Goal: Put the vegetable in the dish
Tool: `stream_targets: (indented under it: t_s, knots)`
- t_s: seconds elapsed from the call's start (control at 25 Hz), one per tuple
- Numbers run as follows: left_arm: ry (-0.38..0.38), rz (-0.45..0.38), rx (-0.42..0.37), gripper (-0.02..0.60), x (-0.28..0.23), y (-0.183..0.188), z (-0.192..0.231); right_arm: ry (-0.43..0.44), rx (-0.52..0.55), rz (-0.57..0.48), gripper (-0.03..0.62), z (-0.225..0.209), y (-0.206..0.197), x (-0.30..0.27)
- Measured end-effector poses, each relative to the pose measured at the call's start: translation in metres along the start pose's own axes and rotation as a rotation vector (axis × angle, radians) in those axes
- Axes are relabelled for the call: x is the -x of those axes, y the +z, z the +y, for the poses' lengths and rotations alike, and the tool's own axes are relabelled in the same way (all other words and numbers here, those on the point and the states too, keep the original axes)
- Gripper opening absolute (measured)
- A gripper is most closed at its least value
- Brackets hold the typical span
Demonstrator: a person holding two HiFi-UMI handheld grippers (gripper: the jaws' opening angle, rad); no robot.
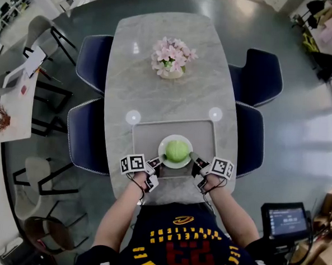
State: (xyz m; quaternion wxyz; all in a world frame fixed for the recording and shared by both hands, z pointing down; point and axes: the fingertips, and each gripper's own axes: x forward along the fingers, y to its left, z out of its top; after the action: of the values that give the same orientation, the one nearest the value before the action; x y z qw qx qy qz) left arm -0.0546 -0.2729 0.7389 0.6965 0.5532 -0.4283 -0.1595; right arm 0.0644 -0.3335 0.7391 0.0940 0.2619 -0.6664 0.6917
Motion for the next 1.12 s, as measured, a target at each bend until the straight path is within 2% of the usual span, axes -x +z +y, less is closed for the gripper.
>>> stream_targets:
  t_s: [0.32, 0.48, 0.84, 1.12]
  knots:
    - [0.049, 0.002, -0.027, 0.031, -0.002, -0.001, 0.005, -0.025, 0.007, -0.001, 0.014, -0.003, 0.001, -0.002]
    - [0.093, -0.008, -0.025, 0.031, -0.002, 0.0, 0.007, -0.042, 0.058, 0.023, 0.014, -0.005, 0.001, -0.007]
    - [0.176, -0.027, -0.009, 0.031, -0.005, -0.002, 0.014, -0.159, 0.152, 0.042, 0.015, -0.01, 0.004, -0.011]
    - [0.236, -0.035, -0.055, 0.034, -0.008, 0.002, 0.017, -0.28, 0.26, 0.01, 0.026, -0.013, 0.008, -0.014]
